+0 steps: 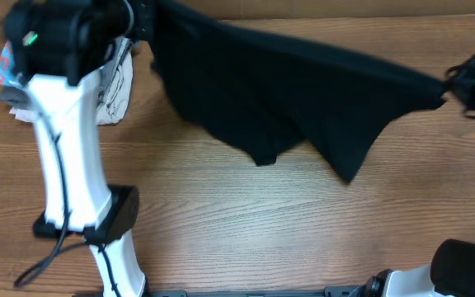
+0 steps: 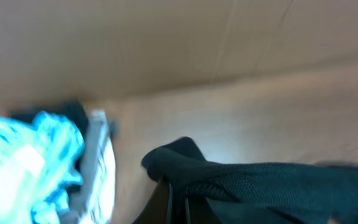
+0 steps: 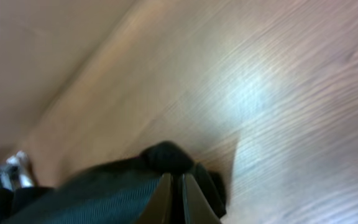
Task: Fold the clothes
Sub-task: 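Lift the shirt high with both grippers and shake it out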
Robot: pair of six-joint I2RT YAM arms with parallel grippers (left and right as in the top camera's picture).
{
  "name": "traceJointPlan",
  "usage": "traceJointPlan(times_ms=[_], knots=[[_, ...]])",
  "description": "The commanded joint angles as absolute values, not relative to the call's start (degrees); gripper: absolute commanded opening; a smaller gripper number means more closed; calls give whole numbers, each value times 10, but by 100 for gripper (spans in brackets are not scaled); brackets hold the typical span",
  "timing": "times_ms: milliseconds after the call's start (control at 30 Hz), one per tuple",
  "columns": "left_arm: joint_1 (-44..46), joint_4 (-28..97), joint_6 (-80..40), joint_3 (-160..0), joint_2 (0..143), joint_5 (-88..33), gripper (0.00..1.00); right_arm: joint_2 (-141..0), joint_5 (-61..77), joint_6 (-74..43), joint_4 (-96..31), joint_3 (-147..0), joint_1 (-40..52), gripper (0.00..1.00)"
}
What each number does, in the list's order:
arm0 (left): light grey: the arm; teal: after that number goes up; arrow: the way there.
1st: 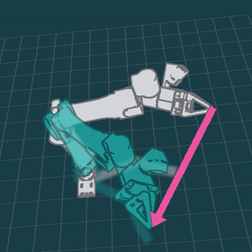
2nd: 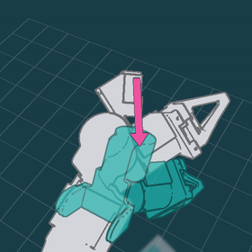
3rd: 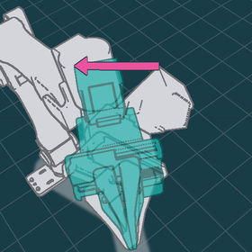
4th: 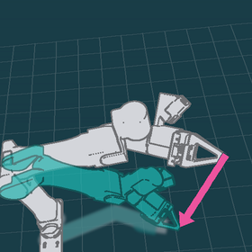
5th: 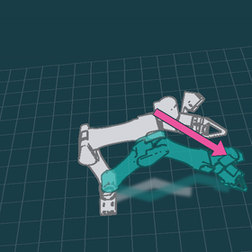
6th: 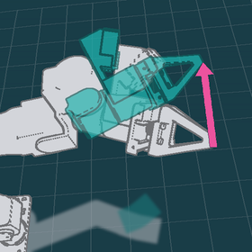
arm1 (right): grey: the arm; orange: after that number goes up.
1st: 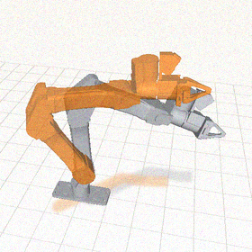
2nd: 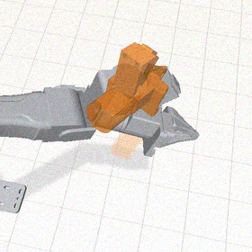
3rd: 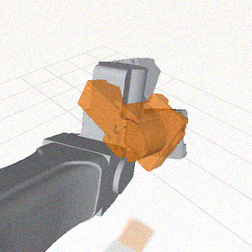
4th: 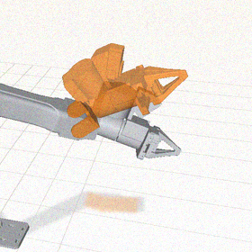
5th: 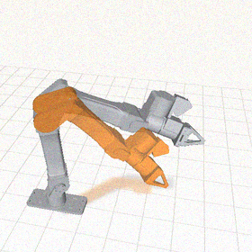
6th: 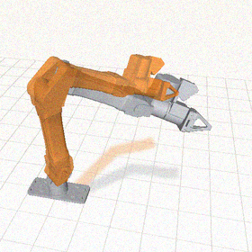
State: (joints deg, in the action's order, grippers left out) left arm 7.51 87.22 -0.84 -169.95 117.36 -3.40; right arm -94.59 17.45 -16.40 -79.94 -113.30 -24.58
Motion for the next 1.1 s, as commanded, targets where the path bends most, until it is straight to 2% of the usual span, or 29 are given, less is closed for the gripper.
traceJointPlan(times_ms=[0,233,433,767,900,1067], knots=[[67,844,3,-1734,1086,-8,4,-924,159,-145,-840,-1260,-284,4],[67,828,3,-1734,991,26,4,-923,200,-127,-944,-1468,-347,4],[67,830,2,-1734,923,89,5,-891,228,-115,-970,-1546,-385,4],[67,896,-15,-1728,900,157,4,-810,185,-99,-970,-1529,-392,4],[67,939,-18,-1712,929,157,4,-803,187,-77,-970,-1472,-392,4],[67,968,-20,-1671,982,149,4,-805,202,-40,-970,-1335,-386,4]])
